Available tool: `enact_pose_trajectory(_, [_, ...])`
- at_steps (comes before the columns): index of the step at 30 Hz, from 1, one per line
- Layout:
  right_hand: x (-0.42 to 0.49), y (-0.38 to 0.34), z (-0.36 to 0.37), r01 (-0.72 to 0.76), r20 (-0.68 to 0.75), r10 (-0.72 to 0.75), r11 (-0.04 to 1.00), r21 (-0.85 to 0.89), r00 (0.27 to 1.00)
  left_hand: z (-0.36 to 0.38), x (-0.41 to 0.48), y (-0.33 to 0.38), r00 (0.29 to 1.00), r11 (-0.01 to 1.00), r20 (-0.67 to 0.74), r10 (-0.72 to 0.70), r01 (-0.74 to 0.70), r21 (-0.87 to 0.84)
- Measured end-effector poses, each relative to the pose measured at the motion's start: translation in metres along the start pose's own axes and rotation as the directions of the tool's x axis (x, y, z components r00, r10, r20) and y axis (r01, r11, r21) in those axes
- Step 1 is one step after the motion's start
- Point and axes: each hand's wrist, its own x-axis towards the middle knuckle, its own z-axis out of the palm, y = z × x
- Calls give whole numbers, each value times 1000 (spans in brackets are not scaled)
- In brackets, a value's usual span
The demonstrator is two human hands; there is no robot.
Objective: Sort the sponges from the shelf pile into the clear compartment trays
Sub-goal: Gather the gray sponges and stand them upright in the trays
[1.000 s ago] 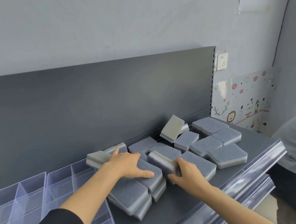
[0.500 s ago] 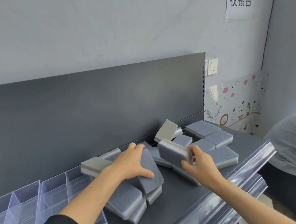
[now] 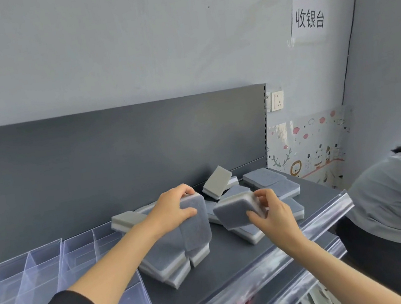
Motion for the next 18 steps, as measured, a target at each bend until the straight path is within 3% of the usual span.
enact_pose_trajectory(11, [-18, -32, -4, 137, -21, -136, 989, 50, 991, -33, -51, 18, 993, 1000, -116, -22, 19, -23])
enact_pose_trajectory(18, [-21, -67, 24, 240, 47, -246, 964, 112, 968, -79, -94, 8, 978, 996, -185, -90, 89, -16])
